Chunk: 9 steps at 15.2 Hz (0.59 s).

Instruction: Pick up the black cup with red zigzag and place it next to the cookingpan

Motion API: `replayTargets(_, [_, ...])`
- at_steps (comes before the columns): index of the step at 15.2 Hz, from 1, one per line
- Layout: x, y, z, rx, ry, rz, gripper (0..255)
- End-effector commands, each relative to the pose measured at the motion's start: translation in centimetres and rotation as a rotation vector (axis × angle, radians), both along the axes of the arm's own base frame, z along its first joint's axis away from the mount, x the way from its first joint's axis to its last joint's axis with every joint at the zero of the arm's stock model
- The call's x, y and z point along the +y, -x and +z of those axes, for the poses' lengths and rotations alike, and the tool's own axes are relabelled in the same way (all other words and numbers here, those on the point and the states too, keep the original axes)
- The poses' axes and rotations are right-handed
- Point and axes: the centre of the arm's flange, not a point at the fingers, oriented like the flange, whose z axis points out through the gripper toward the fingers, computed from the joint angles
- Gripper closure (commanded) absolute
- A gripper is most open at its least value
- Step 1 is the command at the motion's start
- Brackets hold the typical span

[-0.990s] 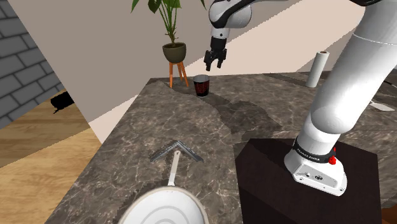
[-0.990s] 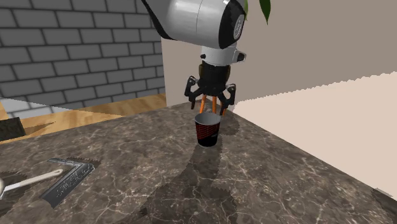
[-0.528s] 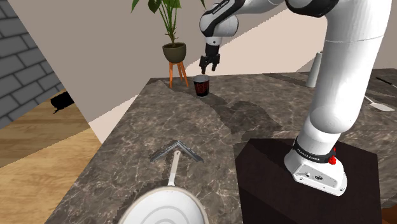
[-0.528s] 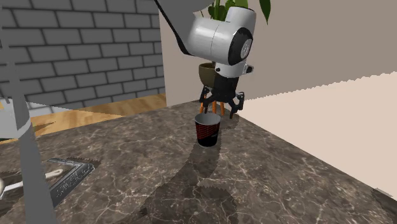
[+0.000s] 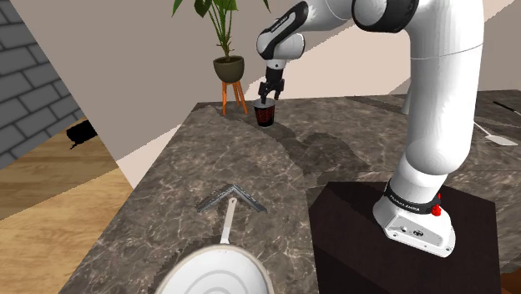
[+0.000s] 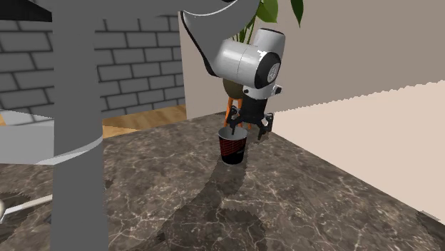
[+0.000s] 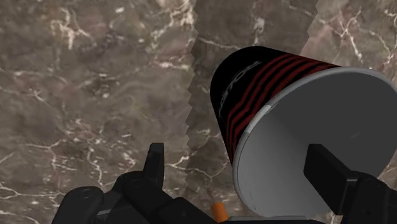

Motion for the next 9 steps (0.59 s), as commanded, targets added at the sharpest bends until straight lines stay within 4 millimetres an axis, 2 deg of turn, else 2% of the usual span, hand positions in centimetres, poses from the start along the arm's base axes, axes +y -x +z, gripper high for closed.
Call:
replayTargets(1, [-0.05, -0.17, -0.97, -0.001, 0.0, 0.0, 0])
replayTargets(9, [-0.01, -0.21, -1.26, 0.0, 0.0, 0.0, 0])
